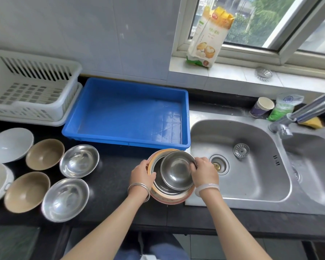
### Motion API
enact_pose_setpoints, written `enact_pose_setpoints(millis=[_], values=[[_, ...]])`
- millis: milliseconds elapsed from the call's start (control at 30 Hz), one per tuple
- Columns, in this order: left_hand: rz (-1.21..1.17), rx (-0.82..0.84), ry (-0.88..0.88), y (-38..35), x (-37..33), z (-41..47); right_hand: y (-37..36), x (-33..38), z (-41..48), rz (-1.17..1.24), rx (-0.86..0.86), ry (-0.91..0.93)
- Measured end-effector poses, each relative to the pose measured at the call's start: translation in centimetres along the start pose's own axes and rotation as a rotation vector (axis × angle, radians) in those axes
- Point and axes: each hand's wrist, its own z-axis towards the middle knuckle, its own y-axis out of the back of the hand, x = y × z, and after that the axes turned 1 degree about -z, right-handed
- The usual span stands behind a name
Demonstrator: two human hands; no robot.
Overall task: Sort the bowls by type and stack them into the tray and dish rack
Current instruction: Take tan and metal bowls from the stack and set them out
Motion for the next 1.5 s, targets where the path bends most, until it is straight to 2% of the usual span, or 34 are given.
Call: enact_pose_setpoints(millis=[233,533,800,1067,1200,1500], values=[[0.146,-0.013,-0.016,-0.4,-0.9,0.2,0.8,-0.8,-0.1,0.228,-0.046,-0.085],[0.187,0.002,-0.037,0.0,-2.1,0.1,1.5,-1.6,-0.5,0.300,-0.046,-0.110],[0.318,-0.143,-0.167,0.4,-3.7,-0.3,2.1,-2.2,-0.2,0.338,-0.031,-0.101],[0.221,-0.183,-0.140,1.2,-4.3,-0.7,3.3,-2.8,0.4,0.402,-0.034,-0.066],[0.076,-0.245,-0.086,2.5,-4.2,-0.9,4.4,-2.4,1.0,0.454,-0.021,-0.040],[-0.100,-0.426,0.028,7.7,0.0,-3.3,4.6,4.4,3.4,0.538,0.187,0.106]])
